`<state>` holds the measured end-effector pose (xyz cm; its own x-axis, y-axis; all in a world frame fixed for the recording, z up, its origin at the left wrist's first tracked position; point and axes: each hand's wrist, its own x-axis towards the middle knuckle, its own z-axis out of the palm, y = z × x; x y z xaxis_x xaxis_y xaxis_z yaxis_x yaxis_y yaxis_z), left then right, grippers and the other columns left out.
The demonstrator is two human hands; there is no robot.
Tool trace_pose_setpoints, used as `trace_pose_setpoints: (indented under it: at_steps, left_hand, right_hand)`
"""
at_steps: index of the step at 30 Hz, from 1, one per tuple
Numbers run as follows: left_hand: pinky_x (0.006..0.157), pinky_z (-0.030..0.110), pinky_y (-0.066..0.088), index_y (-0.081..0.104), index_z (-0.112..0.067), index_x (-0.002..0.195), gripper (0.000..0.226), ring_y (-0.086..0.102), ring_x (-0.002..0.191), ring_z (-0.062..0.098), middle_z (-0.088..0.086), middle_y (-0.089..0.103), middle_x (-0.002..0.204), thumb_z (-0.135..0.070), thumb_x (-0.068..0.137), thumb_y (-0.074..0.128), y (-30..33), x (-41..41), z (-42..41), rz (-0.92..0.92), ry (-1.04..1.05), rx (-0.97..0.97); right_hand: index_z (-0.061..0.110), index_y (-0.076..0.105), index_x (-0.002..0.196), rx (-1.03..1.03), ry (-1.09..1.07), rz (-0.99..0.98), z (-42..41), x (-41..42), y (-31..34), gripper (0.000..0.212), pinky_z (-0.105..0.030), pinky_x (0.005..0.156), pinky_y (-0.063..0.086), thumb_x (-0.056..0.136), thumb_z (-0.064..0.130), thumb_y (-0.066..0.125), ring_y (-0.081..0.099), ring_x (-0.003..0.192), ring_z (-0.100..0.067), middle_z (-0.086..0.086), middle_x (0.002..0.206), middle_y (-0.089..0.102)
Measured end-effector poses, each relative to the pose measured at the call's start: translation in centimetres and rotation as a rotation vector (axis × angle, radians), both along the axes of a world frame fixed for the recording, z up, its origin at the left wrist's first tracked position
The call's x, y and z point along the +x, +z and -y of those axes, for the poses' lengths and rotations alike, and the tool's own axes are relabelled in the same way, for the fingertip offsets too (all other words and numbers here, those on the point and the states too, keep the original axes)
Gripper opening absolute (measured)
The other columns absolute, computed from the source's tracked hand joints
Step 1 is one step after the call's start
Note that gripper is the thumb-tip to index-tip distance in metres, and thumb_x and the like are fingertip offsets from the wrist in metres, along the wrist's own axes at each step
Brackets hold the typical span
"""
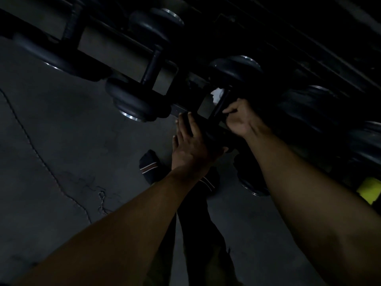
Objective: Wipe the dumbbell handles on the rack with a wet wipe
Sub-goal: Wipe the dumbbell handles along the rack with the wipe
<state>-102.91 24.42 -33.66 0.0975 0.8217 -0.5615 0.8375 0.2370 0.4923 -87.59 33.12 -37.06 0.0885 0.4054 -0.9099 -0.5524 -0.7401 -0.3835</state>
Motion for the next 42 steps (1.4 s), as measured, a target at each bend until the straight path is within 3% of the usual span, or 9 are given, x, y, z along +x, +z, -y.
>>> trace_pose_setpoints:
  at_steps: [6,9,13,17,22,27,31,35,42]
  left_hand:
    - [0.123,0.054,0.021,-0.009,-0.019,0.159,0.132,-0.004,0.156,0.032,0.008,-0.011,0.167,-0.075,0.070,0.071,-0.1,0.0,0.0,0.003,0.019,-0.003]
    - [0.123,0.054,0.019,-0.010,-0.019,0.159,0.132,-0.007,0.156,0.031,0.009,-0.012,0.168,-0.076,0.071,0.070,0.0,-0.1,-0.1,0.003,0.014,-0.011]
    - [0.125,0.052,0.014,-0.016,-0.020,0.158,0.133,-0.011,0.155,0.030,0.008,-0.018,0.167,-0.076,0.073,0.069,0.2,0.0,-0.2,0.001,0.003,-0.036]
    - [0.125,0.052,0.014,-0.016,-0.020,0.158,0.132,-0.010,0.156,0.029,0.008,-0.018,0.167,-0.078,0.073,0.066,0.1,-0.2,0.0,-0.010,-0.001,-0.031]
    - [0.124,0.053,0.019,-0.011,-0.017,0.159,0.132,-0.006,0.156,0.029,0.009,-0.012,0.168,-0.080,0.072,0.066,0.1,-0.1,0.0,-0.018,0.001,-0.011]
    - [0.122,0.052,0.025,-0.006,-0.018,0.159,0.133,0.003,0.156,0.031,0.009,-0.006,0.168,-0.079,0.069,0.069,0.0,0.0,-0.1,-0.031,0.003,0.001]
    - [0.123,0.051,0.022,-0.007,-0.017,0.159,0.132,0.002,0.156,0.032,0.010,-0.006,0.168,-0.076,0.071,0.071,0.2,-0.1,-0.2,-0.028,-0.008,0.006]
    - [0.123,0.052,0.021,-0.005,-0.015,0.159,0.132,0.000,0.156,0.031,0.013,-0.003,0.168,-0.079,0.071,0.069,0.3,-0.2,-0.1,-0.038,-0.013,0.018]
    - [0.124,0.051,0.018,-0.006,-0.012,0.160,0.133,-0.002,0.156,0.031,0.014,-0.005,0.169,-0.081,0.071,0.065,0.6,0.0,-0.1,-0.070,-0.034,0.001]
  right_hand:
    - [0.018,0.056,0.090,-0.025,0.248,0.054,1.6,-0.1,0.8,0.039,-0.029,0.065,0.048,0.077,-0.013,0.036,0.056,0.082,-0.021,-0.007,0.087,0.058]
    - [0.019,0.059,0.090,-0.074,0.424,0.098,2.2,0.6,1.0,0.041,-0.029,0.066,0.048,0.075,-0.013,0.038,0.056,0.084,-0.021,-0.005,0.087,0.057]
    - [0.019,0.056,0.109,-0.003,0.217,0.084,2.0,1.0,0.8,0.052,-0.022,0.062,0.049,0.081,-0.017,0.031,0.058,0.079,-0.016,-0.003,0.088,0.062]
    - [0.018,0.038,0.147,0.088,-0.011,0.137,1.8,0.3,0.1,0.069,-0.022,0.084,0.044,0.088,-0.017,0.030,0.051,0.114,-0.019,-0.009,0.140,0.046]
    - [0.019,0.046,0.138,0.099,0.052,0.107,3.6,-0.2,0.8,0.065,-0.017,0.066,0.050,0.087,-0.018,0.030,0.061,0.090,-0.007,0.001,0.108,0.062]
    - [0.001,0.059,0.127,0.040,0.337,0.176,4.9,0.6,1.6,0.056,-0.023,0.082,0.048,0.079,-0.019,0.038,0.061,0.101,-0.018,-0.006,0.102,0.066]
    - [0.011,0.070,0.096,0.058,0.528,0.174,4.6,1.5,3.4,0.032,-0.026,0.084,0.045,0.087,-0.011,0.049,0.063,0.091,-0.015,-0.002,0.089,0.069]
    - [0.009,0.067,0.118,0.071,0.592,0.141,4.4,2.2,4.8,0.034,-0.025,0.088,0.051,0.091,-0.004,0.053,0.067,0.096,-0.015,-0.008,0.107,0.073]
    - [0.011,0.070,0.117,0.160,0.525,0.098,6.0,2.9,5.7,0.040,-0.027,0.095,0.049,0.086,-0.005,0.051,0.067,0.106,-0.015,-0.006,0.116,0.072]
